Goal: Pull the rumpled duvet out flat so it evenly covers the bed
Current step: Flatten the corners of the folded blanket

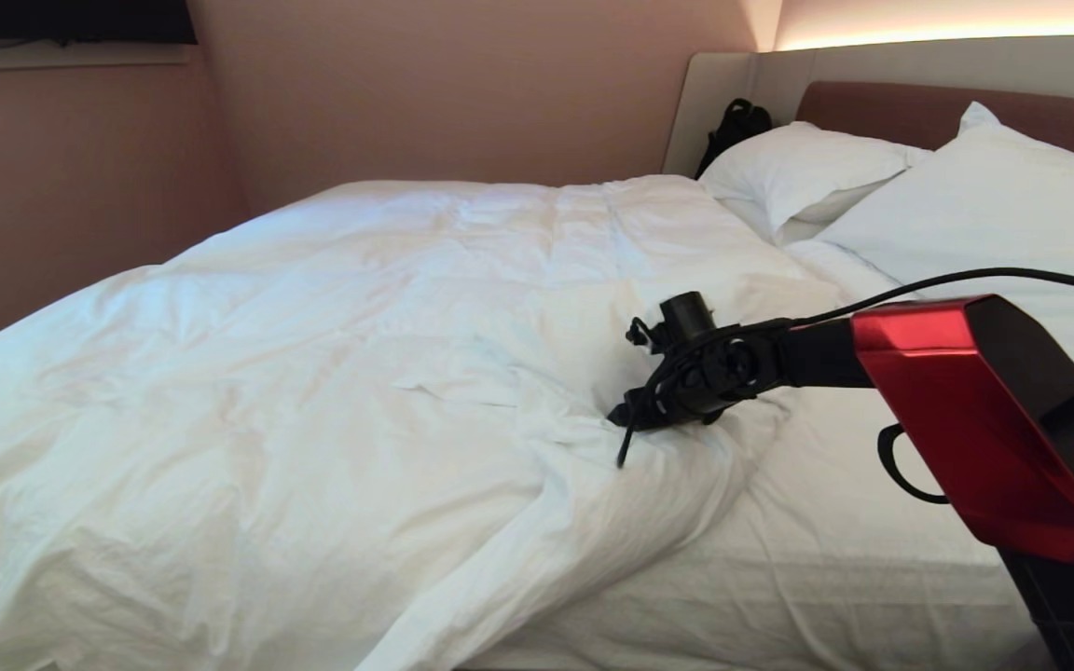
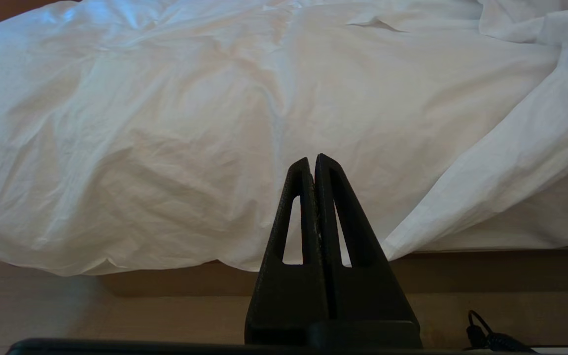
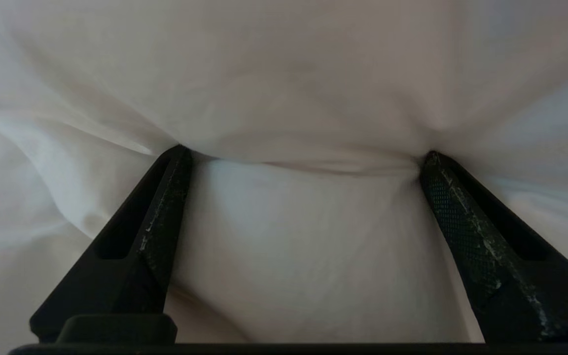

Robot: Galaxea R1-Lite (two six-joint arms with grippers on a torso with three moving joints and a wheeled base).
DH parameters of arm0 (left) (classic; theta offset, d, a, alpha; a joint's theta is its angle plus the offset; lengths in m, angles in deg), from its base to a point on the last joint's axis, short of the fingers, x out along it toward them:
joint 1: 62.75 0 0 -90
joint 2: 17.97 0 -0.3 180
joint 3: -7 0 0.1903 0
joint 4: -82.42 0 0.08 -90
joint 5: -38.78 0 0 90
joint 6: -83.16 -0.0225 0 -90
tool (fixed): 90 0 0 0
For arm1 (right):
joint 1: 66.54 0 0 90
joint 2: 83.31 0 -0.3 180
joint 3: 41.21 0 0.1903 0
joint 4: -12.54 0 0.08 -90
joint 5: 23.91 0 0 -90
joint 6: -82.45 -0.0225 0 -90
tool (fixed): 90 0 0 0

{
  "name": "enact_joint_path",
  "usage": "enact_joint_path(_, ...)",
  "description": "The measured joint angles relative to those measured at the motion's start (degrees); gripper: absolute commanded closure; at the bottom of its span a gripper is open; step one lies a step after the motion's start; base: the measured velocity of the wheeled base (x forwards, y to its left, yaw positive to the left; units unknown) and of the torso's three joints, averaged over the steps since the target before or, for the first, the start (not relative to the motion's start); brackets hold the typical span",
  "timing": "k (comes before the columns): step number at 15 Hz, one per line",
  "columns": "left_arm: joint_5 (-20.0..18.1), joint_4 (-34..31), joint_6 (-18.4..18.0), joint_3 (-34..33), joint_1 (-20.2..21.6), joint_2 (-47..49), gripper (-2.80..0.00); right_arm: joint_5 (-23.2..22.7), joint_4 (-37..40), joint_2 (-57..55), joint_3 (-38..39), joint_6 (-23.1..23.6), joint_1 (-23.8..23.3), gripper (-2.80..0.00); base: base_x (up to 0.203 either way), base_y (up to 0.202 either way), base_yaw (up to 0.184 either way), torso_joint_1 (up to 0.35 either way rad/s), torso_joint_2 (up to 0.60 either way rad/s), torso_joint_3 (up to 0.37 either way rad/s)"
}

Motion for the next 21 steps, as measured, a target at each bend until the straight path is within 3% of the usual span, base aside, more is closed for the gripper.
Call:
enact_joint_path(6, 0.0, 0.0, 0.0, 0.0, 0.0, 0.0, 0.0, 0.0, -0.73, -2.94, 0.0, 1.27, -0.13, -2.8, 0.0, 0.0, 0.0, 0.0, 0.0, 0.0)
enact_joint_path(7, 0.02, 0.0, 0.0, 0.0, 0.0, 0.0, 0.0, -0.01, -0.7, -3.11, 0.0, 1.28, -0.16, 0.0, 0.0, 0.0, 0.0, 0.0, 0.0, 0.0)
enact_joint_path(21, -0.02, 0.02, 0.0, 0.0, 0.0, 0.0, 0.0, -0.1, 1.26, 1.2, 0.46, 0.51, -0.63, 0.0, 0.0, 0.0, 0.0, 0.0, 0.0, 0.0)
